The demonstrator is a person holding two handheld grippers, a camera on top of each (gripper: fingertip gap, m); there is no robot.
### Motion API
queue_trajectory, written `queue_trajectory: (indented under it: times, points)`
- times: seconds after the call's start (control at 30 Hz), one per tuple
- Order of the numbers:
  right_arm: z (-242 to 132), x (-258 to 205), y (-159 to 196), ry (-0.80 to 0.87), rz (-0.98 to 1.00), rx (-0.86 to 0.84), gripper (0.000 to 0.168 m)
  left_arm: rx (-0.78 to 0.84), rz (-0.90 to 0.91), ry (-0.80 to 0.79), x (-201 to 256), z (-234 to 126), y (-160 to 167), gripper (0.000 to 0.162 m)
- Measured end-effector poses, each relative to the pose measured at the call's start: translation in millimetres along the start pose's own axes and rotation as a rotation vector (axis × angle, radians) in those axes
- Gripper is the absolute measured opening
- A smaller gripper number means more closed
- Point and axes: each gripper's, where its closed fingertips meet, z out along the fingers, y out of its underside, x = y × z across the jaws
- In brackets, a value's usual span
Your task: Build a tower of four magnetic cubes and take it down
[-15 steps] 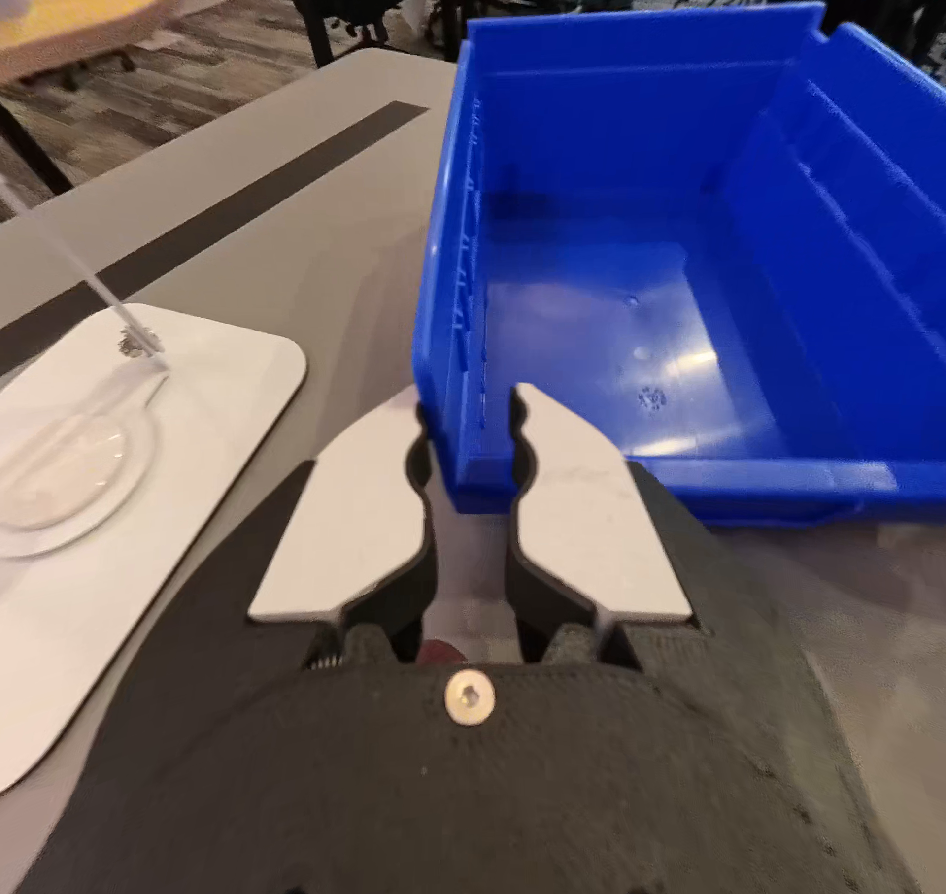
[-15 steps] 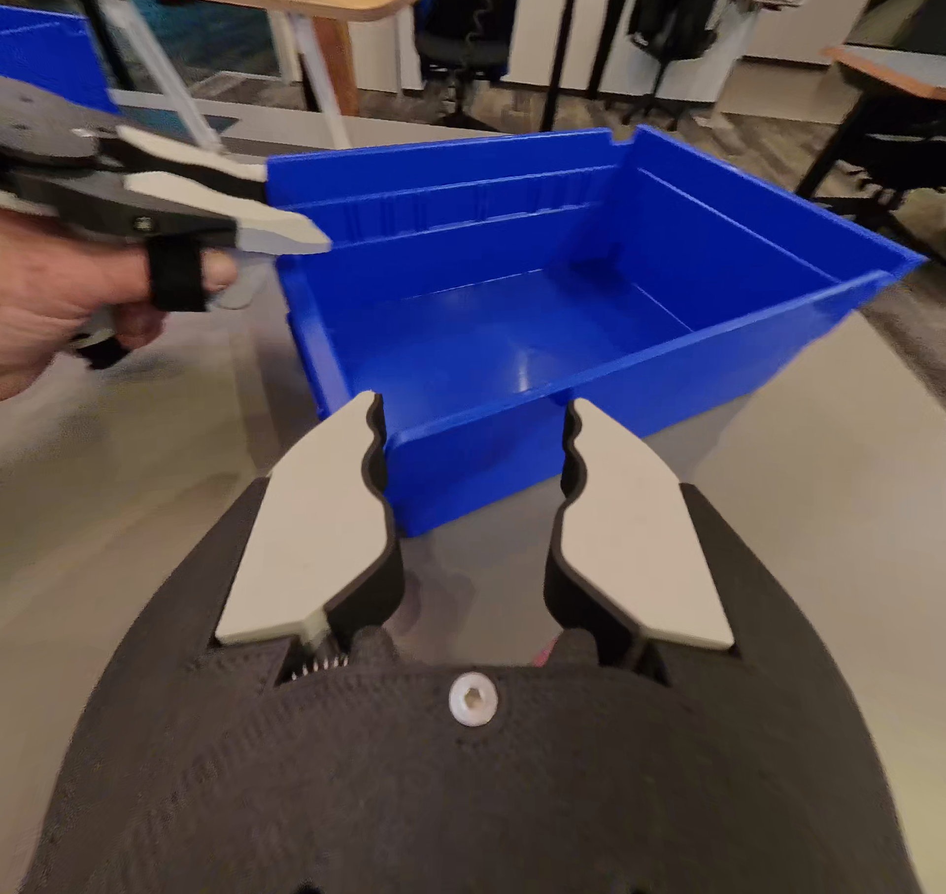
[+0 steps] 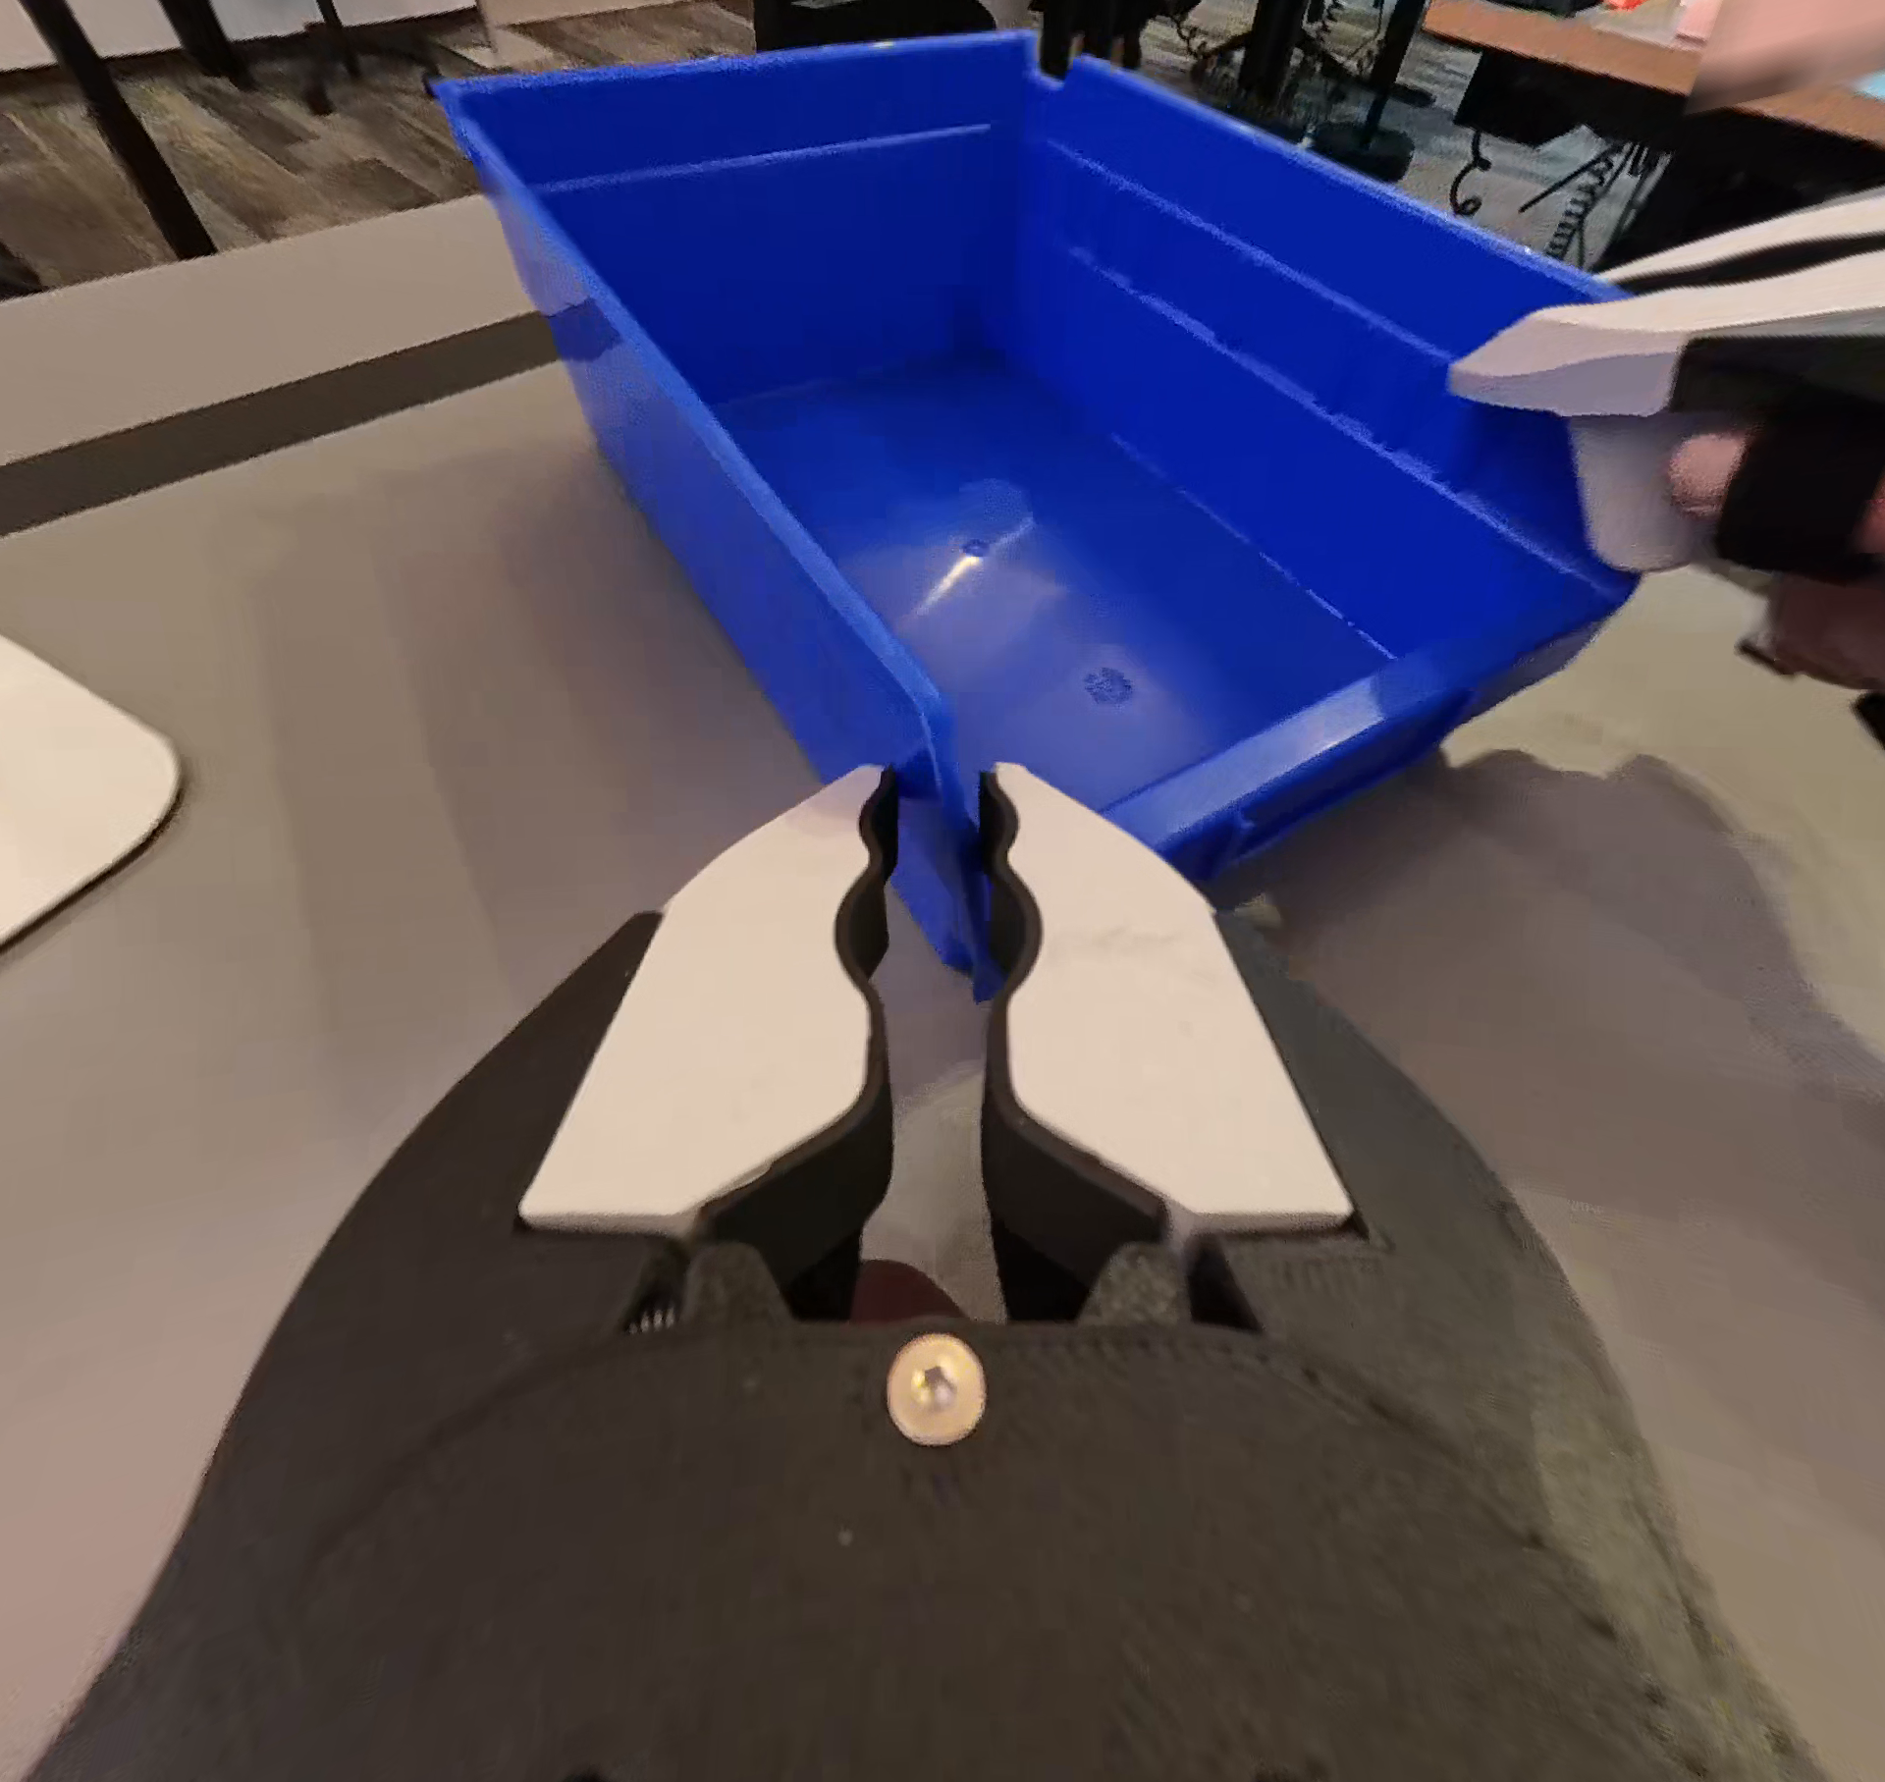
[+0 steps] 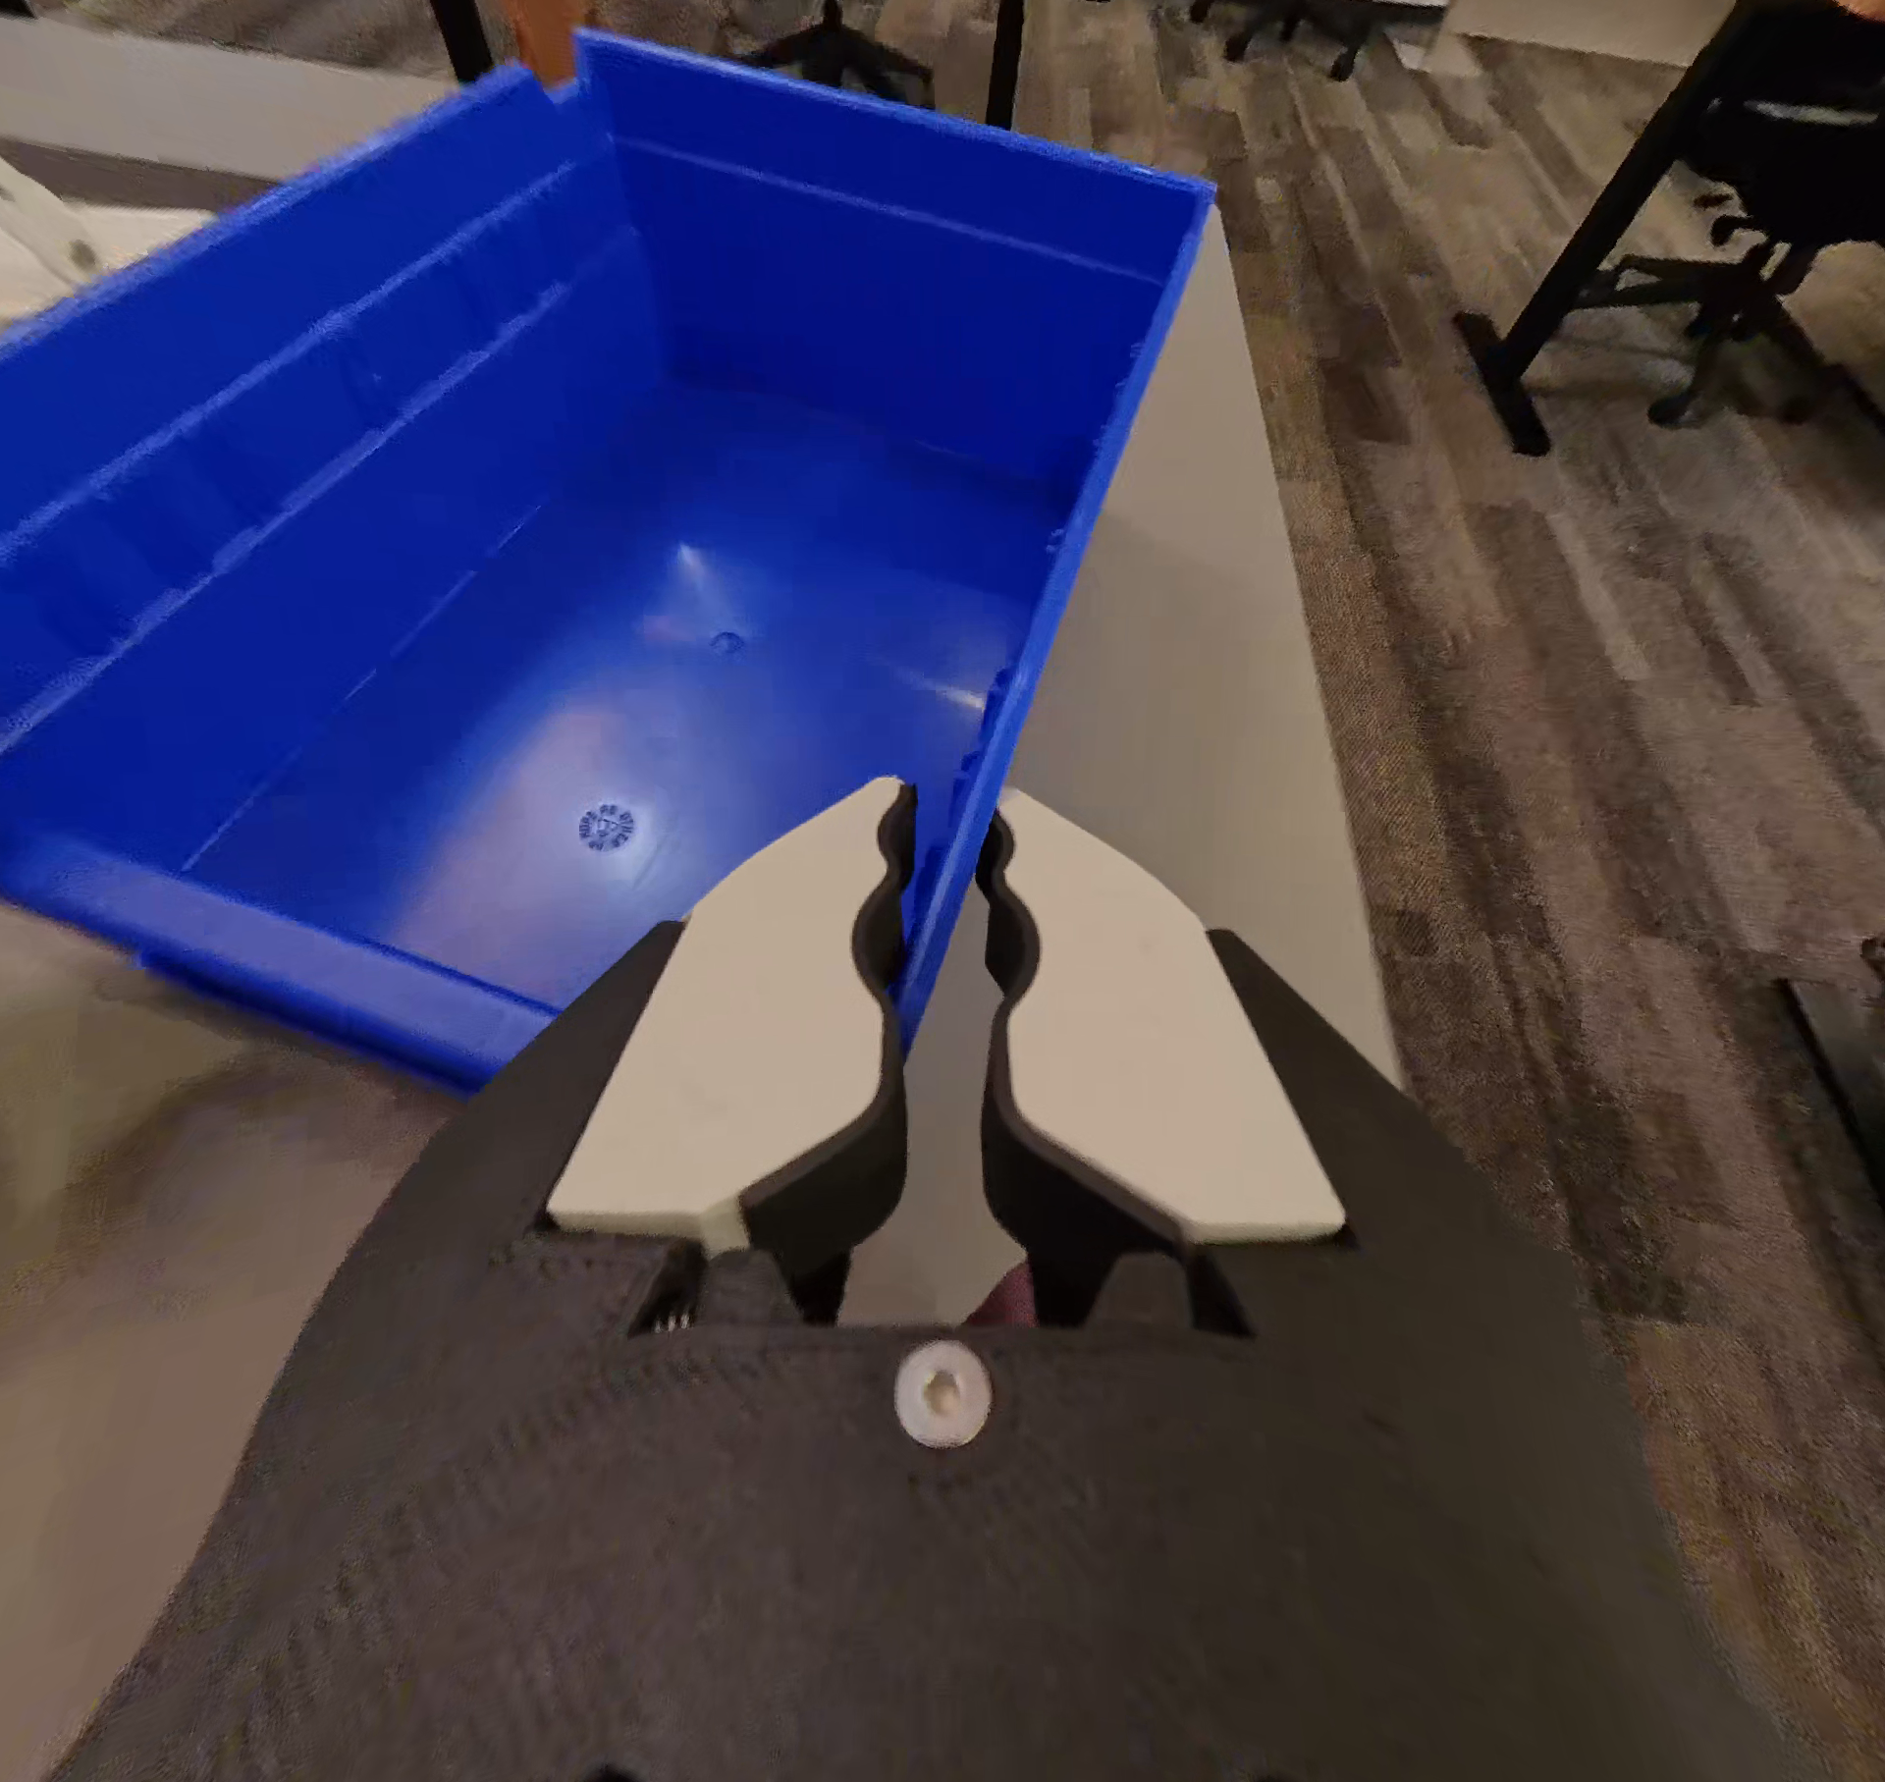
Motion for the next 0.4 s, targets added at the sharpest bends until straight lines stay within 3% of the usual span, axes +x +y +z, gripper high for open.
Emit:
queue_trajectory:
  times: [0.23,0.4]
  points:
    - [81.5,41.1,-35.6,-0.080,-0.003,0.016,0.004,0.030,-0.170,-0.127,-9.9,55.2,-23.4,0.017]
    - [109.0,47.4,-48.6,-0.074,-0.012,0.025,0.003,0.030,-0.181,-0.142,-30.0,78.1,-33.6,0.016]
